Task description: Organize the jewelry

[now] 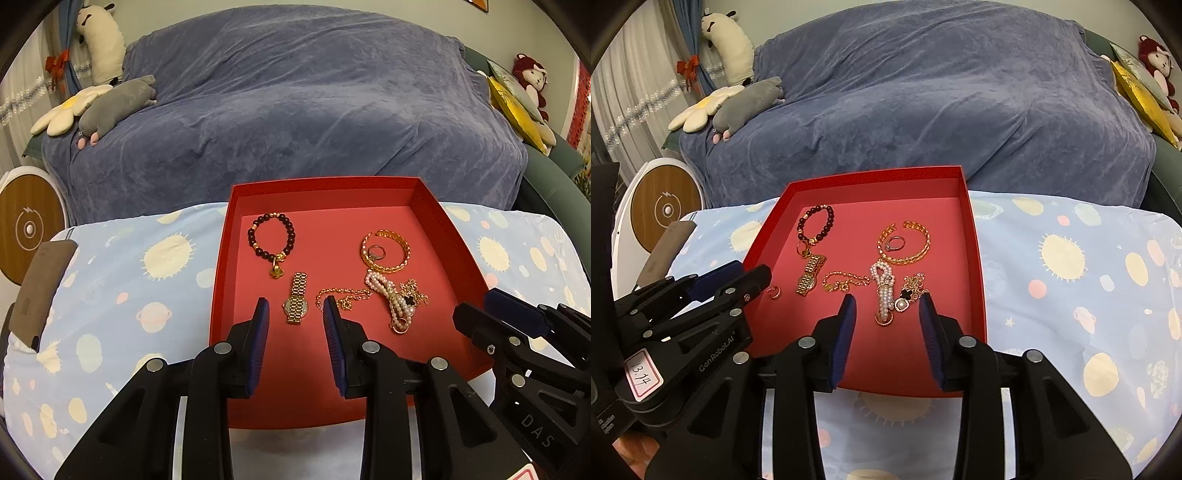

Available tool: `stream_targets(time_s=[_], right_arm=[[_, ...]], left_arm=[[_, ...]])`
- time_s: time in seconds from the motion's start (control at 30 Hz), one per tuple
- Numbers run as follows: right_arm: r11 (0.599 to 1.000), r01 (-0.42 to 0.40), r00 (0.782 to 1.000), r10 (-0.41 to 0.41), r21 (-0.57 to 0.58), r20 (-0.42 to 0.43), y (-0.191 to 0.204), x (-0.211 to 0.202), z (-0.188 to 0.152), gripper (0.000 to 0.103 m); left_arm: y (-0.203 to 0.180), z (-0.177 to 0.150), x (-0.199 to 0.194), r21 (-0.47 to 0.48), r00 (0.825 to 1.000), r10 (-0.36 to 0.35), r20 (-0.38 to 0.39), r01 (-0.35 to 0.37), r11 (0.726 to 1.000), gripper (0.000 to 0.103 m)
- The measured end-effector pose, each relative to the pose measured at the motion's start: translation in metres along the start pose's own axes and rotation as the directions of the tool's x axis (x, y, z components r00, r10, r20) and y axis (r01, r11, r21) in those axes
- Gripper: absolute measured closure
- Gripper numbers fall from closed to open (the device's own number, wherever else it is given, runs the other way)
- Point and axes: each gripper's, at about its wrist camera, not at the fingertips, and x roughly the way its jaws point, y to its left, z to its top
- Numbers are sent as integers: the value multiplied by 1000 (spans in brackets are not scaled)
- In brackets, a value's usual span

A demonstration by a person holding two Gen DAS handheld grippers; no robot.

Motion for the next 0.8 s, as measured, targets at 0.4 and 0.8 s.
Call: stream_targets(time_s=[0.4, 0.8], right_arm=[[999, -1, 1000, 1, 34, -2, 0, -34, -28, 61], [998, 5, 999, -8, 66, 40, 4, -89, -56, 38]], left_arm=[[-15, -26, -39, -16, 1000, -21, 22, 21, 1000, 65], [-11, -62, -98, -26, 993, 66, 100, -63, 998, 25]])
